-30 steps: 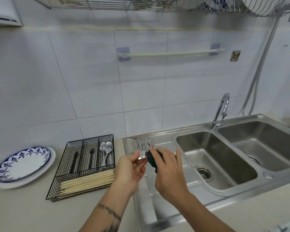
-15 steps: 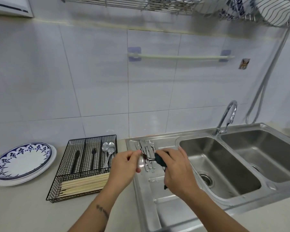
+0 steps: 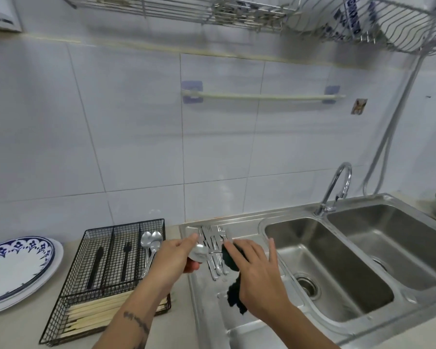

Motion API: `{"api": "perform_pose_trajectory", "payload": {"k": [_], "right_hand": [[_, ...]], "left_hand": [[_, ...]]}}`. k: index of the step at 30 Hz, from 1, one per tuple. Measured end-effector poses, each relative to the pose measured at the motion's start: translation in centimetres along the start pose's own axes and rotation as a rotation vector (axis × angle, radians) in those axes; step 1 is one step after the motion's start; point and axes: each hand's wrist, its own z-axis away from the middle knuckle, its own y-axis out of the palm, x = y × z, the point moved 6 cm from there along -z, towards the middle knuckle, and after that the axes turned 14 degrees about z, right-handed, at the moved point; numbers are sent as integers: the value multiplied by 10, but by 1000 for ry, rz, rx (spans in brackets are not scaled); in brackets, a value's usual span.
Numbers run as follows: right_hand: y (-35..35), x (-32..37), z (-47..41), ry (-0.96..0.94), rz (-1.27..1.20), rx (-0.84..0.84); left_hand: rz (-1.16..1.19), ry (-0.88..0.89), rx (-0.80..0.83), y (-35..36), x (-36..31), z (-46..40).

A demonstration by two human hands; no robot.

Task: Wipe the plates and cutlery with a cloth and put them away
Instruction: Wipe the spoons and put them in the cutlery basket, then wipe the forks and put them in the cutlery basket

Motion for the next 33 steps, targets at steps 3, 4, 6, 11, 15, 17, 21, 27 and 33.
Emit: {"api": "perform_pose_trajectory", "payload": {"k": [3,4,6,11,15,17,21,27,33], "right_hand": [[4,2,-11,9,-105,-20],[6,8,-17,11,-118,-15],[11,19,-31,12,-120,24],[48,37,-39,-34,-129,211],[72,43,-35,-78,-192,310],[78,38,-37,-57,-227,320],[87,30,-43,-21,-263,334],[108,15,-38,48,-184,329],[138,-11,-16,160,-105,361]], "left_hand": [[2,-17,-45,-15,0,-7],[60,-37,-54,-18,2,-8],[238,-83,-61,-19,9,-10],[460,-85,-214,-35,42,-21],[538,-91,-451,-65,65,-44],[402,-67,-508,-86,62,-57],[12,11,-569,-120,34,-90],[-381,83,-500,-130,-4,-146],[-655,12,-396,-125,17,-179]]}}
